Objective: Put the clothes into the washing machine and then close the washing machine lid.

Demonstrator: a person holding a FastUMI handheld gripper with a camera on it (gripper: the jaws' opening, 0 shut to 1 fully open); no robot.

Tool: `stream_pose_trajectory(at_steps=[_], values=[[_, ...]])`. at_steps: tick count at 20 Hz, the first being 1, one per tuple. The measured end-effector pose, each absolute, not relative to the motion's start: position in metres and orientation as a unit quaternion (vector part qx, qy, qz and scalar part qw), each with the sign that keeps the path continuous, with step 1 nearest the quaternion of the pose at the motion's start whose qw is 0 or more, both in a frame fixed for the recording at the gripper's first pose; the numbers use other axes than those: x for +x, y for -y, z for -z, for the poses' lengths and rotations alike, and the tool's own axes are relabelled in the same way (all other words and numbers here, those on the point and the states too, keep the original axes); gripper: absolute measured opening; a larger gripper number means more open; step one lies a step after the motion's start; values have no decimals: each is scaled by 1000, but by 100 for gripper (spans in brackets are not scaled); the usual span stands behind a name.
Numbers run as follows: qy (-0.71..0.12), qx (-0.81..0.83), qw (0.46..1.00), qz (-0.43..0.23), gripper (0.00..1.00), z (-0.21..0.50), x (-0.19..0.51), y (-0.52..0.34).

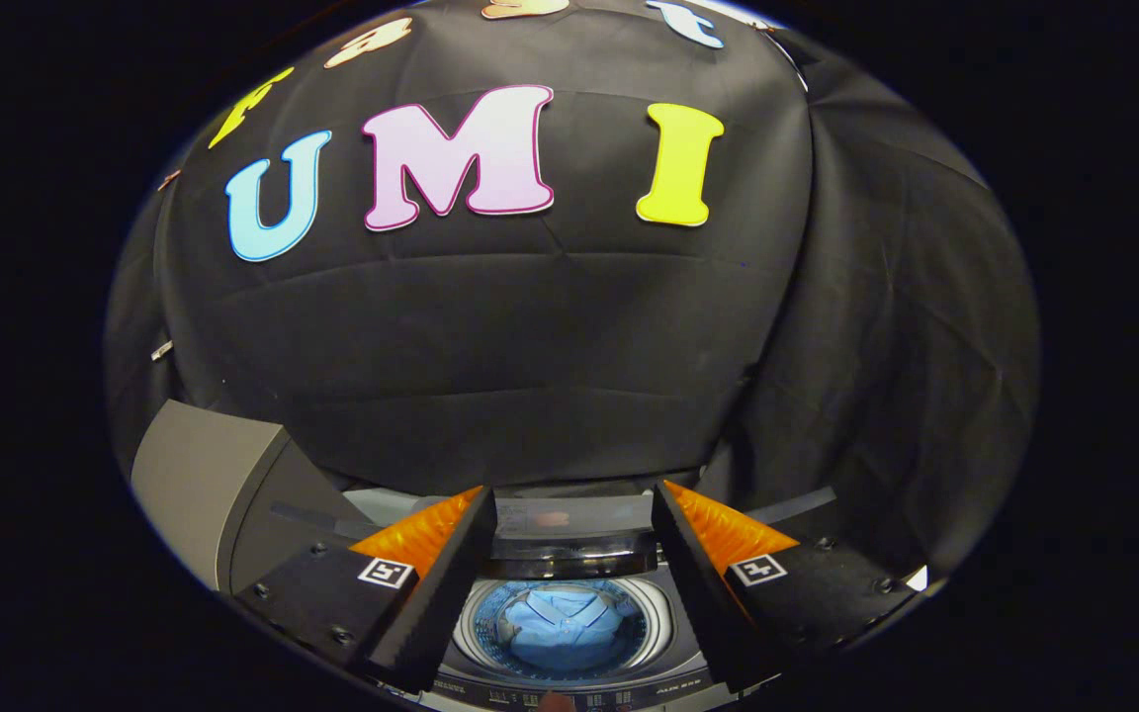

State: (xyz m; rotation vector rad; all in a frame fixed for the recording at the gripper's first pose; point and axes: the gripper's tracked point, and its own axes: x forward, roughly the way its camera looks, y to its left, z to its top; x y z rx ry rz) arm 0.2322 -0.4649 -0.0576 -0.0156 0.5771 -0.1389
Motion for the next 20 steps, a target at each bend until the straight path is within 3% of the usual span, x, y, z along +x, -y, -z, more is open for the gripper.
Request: stream_pose_trajectory(at_steps=[15, 20], values=[[-255, 4, 965, 56, 100, 68, 201, 463], [-340, 5, 939, 45, 99, 143, 160, 456]])
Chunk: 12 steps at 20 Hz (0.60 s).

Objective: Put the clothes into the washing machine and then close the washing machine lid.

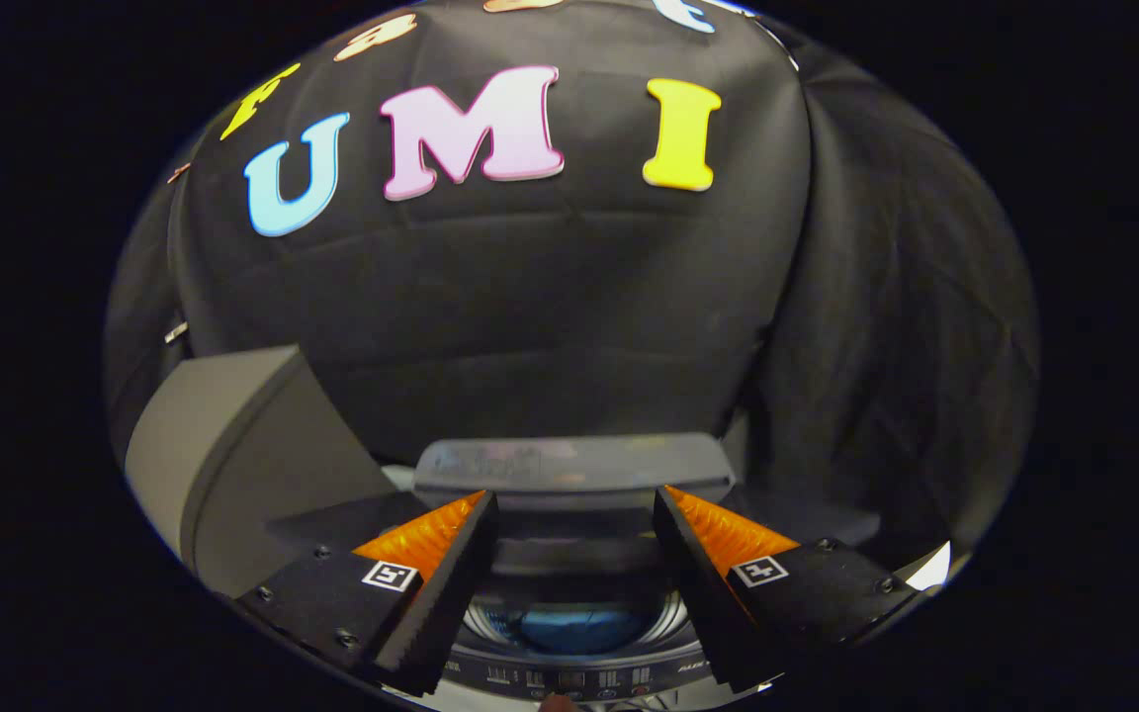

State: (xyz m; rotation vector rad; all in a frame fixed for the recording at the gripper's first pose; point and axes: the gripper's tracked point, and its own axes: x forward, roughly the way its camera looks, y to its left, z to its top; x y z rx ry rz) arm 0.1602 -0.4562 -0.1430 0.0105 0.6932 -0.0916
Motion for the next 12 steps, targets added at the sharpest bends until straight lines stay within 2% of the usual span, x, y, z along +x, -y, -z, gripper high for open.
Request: stream_pose_trajectory(at_steps=[5, 12], values=[[-405, 3, 914, 38, 99, 216, 121, 452], [-426, -1, 904, 43, 99, 228, 109, 449]])
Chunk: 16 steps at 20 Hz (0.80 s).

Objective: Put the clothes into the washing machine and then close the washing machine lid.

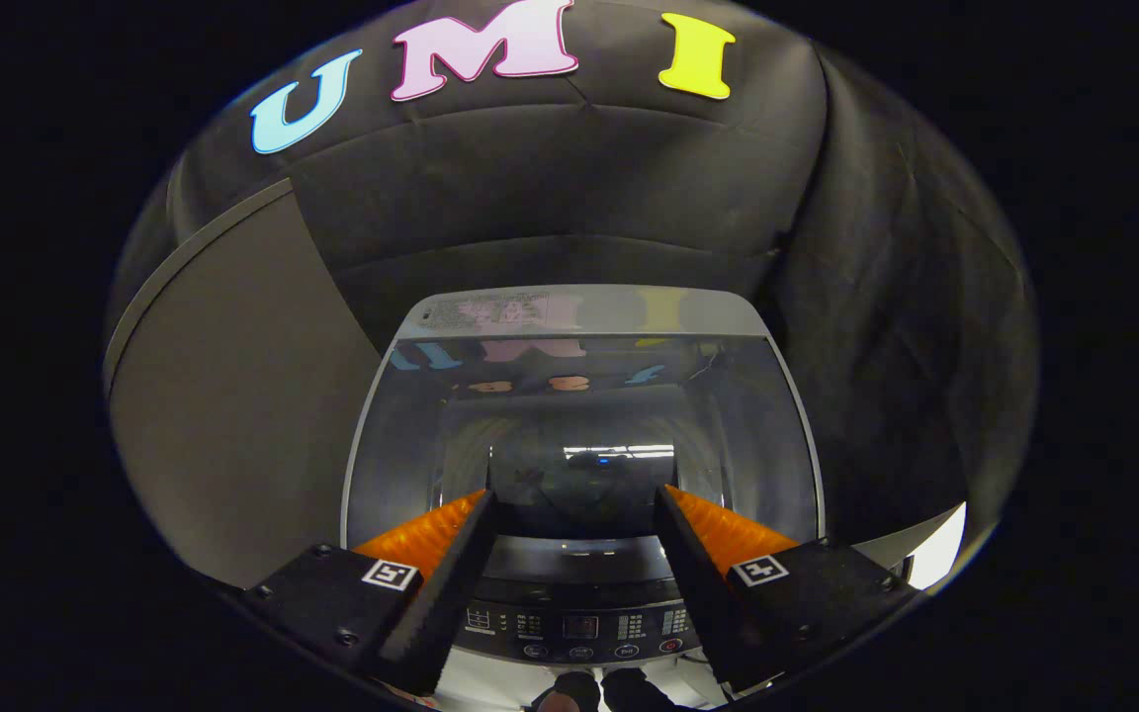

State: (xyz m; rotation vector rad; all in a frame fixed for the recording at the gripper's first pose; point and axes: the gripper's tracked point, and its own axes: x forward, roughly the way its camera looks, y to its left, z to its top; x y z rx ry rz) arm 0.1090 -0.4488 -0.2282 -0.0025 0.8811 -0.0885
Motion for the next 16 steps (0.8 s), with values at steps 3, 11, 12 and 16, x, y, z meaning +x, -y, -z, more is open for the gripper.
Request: stream_pose_trajectory(at_steps=[3, 11, 12, 16], values=[[-408, -6, 912, 43, 99, 206, 120, 449], [-282, 11, 958, 47, 99, 92, 154, 450], [-263, 14, 964, 49, 99, 76, 154, 452], [-170, 26, 984, 45, 99, -5, 153, 451]])
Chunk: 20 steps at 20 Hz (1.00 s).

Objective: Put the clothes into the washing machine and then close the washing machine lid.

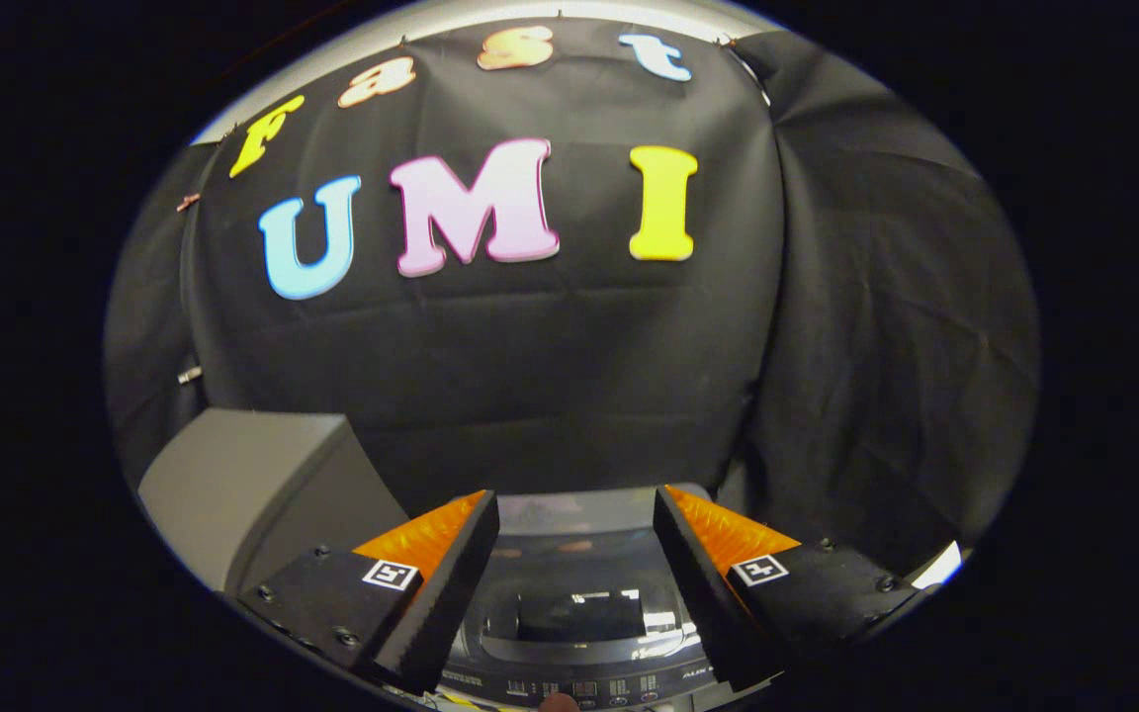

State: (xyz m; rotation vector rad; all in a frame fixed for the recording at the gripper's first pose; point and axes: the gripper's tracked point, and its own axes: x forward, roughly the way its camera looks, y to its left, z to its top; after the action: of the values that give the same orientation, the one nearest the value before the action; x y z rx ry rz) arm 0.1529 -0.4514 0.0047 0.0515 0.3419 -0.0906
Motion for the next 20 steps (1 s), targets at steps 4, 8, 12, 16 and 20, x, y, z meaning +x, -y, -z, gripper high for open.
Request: stream_pose_trajectory(at_steps=[4, 8, 12, 16, 20], values=[[-99, 17, 994, 34, 99, -72, 148, 446], [-43, 1, 999, 21, 99, -131, 143, 437], [-12, -17, 1000, 16, 99, -165, 135, 431], [-2, -14, 1000, 1, 99, -175, 128, 419], [9, -8, 1000, -6, 99, -186, 125, 411]])
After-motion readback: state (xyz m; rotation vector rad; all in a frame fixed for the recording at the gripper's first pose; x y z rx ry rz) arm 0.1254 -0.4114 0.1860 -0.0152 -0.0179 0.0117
